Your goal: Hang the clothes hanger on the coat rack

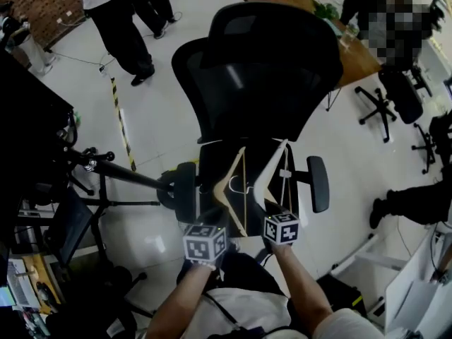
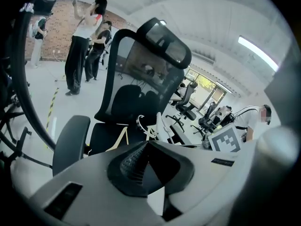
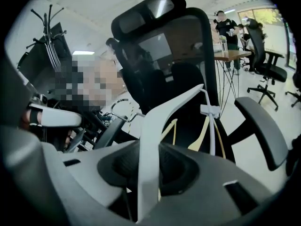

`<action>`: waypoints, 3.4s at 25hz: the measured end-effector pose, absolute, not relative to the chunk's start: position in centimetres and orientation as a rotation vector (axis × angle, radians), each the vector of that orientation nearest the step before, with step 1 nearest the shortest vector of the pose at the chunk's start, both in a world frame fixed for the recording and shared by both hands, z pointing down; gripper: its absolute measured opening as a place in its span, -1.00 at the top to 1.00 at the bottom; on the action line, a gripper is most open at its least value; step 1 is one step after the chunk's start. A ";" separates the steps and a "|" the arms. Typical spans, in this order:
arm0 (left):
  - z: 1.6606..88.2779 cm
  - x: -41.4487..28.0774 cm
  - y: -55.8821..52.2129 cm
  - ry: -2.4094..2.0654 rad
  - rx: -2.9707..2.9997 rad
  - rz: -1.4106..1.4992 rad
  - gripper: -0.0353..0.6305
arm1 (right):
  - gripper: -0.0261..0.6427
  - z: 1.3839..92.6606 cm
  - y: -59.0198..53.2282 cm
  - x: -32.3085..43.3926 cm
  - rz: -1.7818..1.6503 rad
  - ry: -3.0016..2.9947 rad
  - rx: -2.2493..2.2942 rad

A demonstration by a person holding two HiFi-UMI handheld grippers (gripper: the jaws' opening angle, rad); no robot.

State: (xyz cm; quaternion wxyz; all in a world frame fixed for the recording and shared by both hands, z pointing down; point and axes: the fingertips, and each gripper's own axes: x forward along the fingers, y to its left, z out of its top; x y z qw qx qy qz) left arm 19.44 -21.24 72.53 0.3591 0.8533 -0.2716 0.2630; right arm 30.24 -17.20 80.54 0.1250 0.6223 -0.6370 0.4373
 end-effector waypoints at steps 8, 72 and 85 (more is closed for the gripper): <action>63.3 17.3 -23.1 -0.779 2.306 0.500 0.92 | 0.48 71.3 -18.0 28.0 1.320 -2.026 1.873; 28.0 -29.4 -10.5 -1.354 2.580 -0.167 0.92 | 0.48 24.2 -15.1 -18.4 1.003 -3.188 1.266; 24.3 -28.1 -15.0 -1.377 2.635 -0.096 0.92 | 0.48 23.3 -23.9 -16.2 1.074 -3.152 1.507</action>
